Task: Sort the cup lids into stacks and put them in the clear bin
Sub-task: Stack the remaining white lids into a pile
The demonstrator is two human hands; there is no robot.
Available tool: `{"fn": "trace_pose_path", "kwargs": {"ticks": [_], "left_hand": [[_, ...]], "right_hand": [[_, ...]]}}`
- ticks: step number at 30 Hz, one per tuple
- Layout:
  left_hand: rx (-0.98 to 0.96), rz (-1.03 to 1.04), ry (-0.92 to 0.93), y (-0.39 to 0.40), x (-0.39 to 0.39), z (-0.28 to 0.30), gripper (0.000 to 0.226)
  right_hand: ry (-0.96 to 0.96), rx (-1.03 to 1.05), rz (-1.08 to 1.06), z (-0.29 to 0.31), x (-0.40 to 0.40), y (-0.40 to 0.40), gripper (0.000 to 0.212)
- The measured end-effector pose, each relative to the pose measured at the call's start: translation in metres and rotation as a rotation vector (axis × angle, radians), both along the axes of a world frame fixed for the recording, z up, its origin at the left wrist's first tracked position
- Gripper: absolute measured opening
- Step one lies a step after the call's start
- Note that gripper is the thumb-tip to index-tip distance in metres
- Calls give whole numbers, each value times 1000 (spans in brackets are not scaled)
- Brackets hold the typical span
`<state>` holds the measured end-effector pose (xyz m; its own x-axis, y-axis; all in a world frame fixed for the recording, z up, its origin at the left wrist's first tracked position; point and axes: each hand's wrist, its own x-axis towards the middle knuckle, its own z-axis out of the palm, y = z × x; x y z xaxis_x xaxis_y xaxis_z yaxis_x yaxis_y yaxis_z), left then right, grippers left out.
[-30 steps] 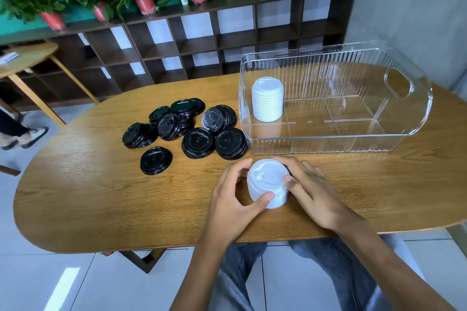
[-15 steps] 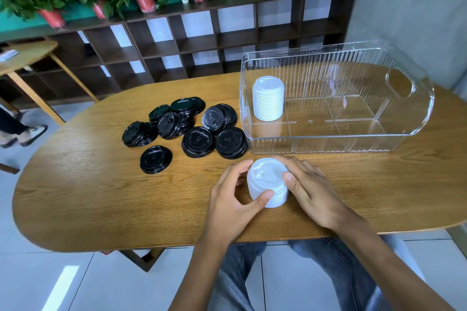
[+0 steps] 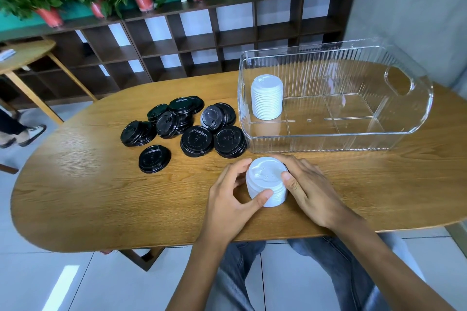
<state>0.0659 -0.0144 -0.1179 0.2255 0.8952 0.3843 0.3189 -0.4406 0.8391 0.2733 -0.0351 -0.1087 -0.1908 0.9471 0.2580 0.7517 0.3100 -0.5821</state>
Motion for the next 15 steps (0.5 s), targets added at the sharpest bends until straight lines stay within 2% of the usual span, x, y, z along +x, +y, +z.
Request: {"fn": "trace_pose_path", "kwargs": {"ticks": [15], "left_hand": [[-29,-32,54,1,-4,-1,66]], "right_hand": [[8,-45,-2,2,1,-3,62]]}}
